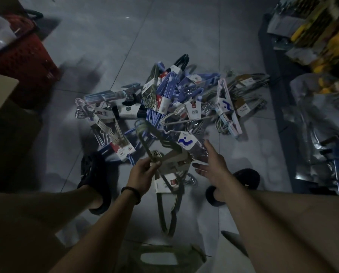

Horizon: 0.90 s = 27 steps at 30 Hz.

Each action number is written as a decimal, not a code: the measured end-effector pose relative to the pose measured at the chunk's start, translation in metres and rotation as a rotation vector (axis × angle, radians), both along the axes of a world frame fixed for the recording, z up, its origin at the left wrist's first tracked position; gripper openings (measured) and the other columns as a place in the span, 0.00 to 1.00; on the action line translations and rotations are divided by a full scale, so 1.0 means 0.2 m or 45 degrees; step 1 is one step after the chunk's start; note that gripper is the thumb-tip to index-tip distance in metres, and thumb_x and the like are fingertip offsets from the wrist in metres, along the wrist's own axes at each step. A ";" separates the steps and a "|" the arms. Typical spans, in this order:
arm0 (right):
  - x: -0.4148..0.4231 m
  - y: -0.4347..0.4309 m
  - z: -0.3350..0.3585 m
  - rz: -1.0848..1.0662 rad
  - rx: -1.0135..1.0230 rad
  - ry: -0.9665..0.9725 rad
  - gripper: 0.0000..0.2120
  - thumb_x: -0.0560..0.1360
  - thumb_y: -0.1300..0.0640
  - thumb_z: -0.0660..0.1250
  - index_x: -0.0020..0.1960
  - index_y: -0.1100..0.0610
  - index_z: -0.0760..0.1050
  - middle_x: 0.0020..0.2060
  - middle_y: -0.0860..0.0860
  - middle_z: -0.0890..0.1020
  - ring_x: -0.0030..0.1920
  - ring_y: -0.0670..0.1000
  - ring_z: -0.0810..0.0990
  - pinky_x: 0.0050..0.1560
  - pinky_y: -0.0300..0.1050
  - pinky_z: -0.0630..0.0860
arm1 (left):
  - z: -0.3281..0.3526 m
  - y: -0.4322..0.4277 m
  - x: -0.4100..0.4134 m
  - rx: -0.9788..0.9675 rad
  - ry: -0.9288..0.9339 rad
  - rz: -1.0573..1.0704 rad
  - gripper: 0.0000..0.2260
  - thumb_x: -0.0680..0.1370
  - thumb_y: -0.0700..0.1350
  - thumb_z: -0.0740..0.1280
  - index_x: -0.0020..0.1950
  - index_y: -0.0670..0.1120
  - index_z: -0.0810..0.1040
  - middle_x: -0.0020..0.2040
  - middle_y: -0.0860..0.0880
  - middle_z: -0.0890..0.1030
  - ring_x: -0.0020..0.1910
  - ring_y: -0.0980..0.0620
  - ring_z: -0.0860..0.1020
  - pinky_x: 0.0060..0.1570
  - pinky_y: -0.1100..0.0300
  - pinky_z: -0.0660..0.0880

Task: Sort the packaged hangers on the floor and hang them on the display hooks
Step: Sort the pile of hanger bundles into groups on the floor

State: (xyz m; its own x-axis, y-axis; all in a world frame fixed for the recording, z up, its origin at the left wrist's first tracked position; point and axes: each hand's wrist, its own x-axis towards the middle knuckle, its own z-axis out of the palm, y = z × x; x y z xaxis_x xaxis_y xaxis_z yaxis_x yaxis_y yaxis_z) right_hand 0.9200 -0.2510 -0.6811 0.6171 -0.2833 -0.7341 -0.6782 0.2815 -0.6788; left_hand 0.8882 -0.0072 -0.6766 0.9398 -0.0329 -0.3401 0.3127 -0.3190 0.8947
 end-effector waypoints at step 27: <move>0.05 0.15 -0.94 0.512 -0.531 0.671 0.13 0.83 0.59 0.57 0.66 0.61 0.71 0.53 0.61 0.81 0.50 0.64 0.86 0.51 0.62 0.85 | -0.91 -0.04 0.31 0.394 0.833 -0.013 0.29 0.78 0.45 0.72 0.78 0.51 0.68 0.66 0.41 0.79 0.61 0.40 0.79 0.51 0.54 0.79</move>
State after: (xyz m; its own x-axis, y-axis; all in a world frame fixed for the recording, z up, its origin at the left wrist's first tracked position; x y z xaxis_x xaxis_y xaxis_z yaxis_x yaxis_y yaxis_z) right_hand 0.9305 -0.2203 -0.8688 0.3303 -0.4289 -0.8408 -0.9363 -0.2615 -0.2344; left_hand 0.9508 -0.0153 -0.8591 0.5409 0.1485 -0.8279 0.7490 -0.5329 0.3938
